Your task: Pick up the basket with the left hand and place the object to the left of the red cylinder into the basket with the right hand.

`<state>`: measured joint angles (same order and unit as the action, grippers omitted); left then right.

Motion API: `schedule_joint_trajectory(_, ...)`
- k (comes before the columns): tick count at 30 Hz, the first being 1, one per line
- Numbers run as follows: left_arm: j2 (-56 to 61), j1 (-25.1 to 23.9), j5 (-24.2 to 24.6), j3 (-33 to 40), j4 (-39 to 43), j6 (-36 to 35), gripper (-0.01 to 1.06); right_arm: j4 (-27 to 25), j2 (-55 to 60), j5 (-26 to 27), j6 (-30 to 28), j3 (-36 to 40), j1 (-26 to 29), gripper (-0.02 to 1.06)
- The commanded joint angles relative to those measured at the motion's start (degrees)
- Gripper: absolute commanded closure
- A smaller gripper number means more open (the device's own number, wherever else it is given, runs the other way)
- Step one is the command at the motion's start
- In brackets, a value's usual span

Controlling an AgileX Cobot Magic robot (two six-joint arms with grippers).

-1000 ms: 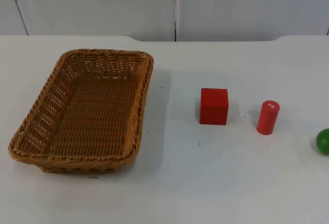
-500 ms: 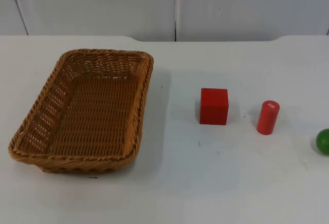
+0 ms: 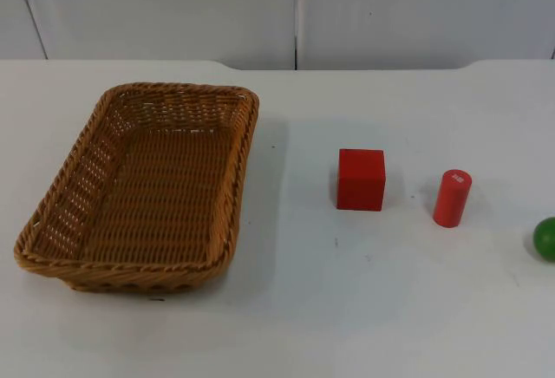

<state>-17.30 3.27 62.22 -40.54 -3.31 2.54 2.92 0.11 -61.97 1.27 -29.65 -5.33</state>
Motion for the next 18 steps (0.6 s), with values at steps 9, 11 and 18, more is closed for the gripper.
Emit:
schedule_joint_trajectory(9,-2.0,0.0,-1.3,-0.4,-0.6,-0.4,0.0,-0.3,-0.1,0.1,-0.6,0.1,0.6,-0.01)
schedule_joint_trajectory(11,-2.3,0.0,-1.4,-0.4,-0.8,-0.4,0.0,-0.3,-0.1,0.1,-0.6,0.1,0.6,-0.01)
schedule_joint_trajectory(18,-8.2,0.0,-4.0,-0.4,-1.8,0.6,0.0,-0.3,-0.1,0.1,-0.6,0.1,0.6,-0.01)
